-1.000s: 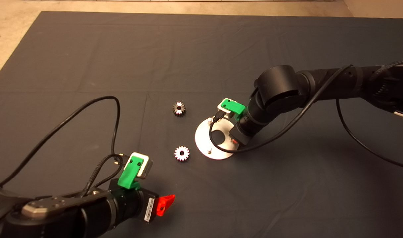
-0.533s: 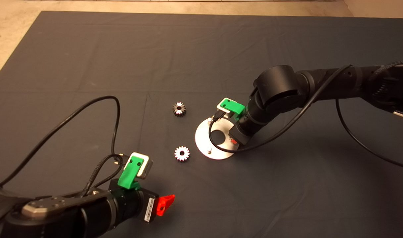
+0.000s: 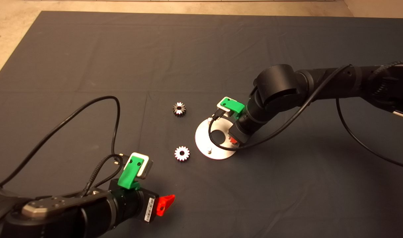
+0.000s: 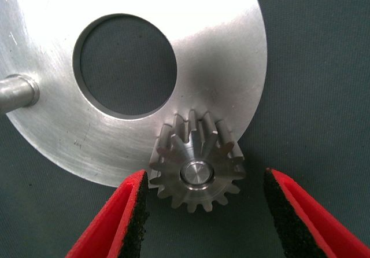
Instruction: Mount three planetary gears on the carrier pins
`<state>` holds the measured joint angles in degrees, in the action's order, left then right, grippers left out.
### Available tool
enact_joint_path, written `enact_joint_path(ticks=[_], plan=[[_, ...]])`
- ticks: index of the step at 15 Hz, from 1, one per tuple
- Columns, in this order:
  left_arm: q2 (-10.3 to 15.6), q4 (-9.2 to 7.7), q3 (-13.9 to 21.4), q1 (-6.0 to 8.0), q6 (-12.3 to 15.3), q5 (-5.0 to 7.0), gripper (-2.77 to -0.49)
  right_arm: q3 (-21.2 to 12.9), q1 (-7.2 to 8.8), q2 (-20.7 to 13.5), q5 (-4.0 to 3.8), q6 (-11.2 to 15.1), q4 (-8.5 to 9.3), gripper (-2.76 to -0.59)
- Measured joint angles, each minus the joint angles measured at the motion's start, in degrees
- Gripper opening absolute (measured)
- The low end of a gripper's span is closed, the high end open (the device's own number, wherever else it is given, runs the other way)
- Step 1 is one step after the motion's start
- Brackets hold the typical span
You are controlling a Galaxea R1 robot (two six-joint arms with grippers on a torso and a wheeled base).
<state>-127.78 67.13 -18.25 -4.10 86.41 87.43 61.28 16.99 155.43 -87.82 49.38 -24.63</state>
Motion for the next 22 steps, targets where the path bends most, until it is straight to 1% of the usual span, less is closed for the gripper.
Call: enact_joint_path(ticks=[1,2,3,4,6,8,9,10,11,14,16,18,20,21,22], plan=[[0.00,0.00,0.00,0.00,0.00,0.00,-0.50,0.15,0.01,-0.02,0.04,0.00,0.32,-1.91],[0.00,0.00,0.00,0.00,0.00,0.00,-0.50,0.15,0.04,-0.02,0.01,0.01,1.11,-1.90],[0.00,0.00,0.00,0.00,0.00,0.00,-0.50,0.15,0.06,-0.02,0.04,0.04,2.04,-1.83],[0.00,0.00,0.00,0.00,0.00,0.00,-0.50,0.12,0.20,-0.05,0.04,0.12,2.66,-1.80],[0.00,0.00,0.00,0.00,0.00,0.00,-0.50,-0.42,0.69,-0.06,0.00,0.22,3.24,-1.78],[0.00,0.00,0.00,0.00,0.00,0.00,-0.50,-1.34,1.02,-0.20,0.15,0.54,3.98,-1.62],[0.00,0.00,0.00,0.00,-0.01,-0.02,-0.50,-1.80,1.16,-0.39,0.14,0.83,4.57,-1.62],[0.00,0.00,0.00,0.00,0.00,0.00,-0.50,-2.34,1.41,-0.57,0.15,1.11,5.05,-1.54],[0.00,0.00,0.00,0.00,-0.02,0.00,-0.50,-3.06,1.86,-1.03,0.20,1.52,5.43,-1.48],[0.00,0.00,0.00,0.00,-0.02,-0.02,-0.50,-5.94,3.66,-4.13,0.20,3.46,6.19,-1.47],[0.00,0.00,0.00,0.00,-0.07,0.00,-0.50,-9.40,4.16,-7.41,0.17,5.03,6.28,-1.47],[0.02,-0.02,0.00,0.00,-0.09,0.02,-0.50,-15.68,4.78,-12.43,0.30,7.80,6.55,-1.47],[0.00,-0.02,0.00,0.02,-0.11,0.00,-0.50,-22.94,5.79,-17.29,-0.10,11.44,6.57,-1.47],[-0.04,-0.02,0.00,0.02,-0.13,-0.02,-0.50,-26.14,5.88,-19.26,-0.02,13.20,6.61,-1.47],[-0.04,-0.02,-0.02,0.02,-0.16,-0.02,-0.50,-29.16,5.88,-21.57,0.28,14.79,6.58,-1.47]])
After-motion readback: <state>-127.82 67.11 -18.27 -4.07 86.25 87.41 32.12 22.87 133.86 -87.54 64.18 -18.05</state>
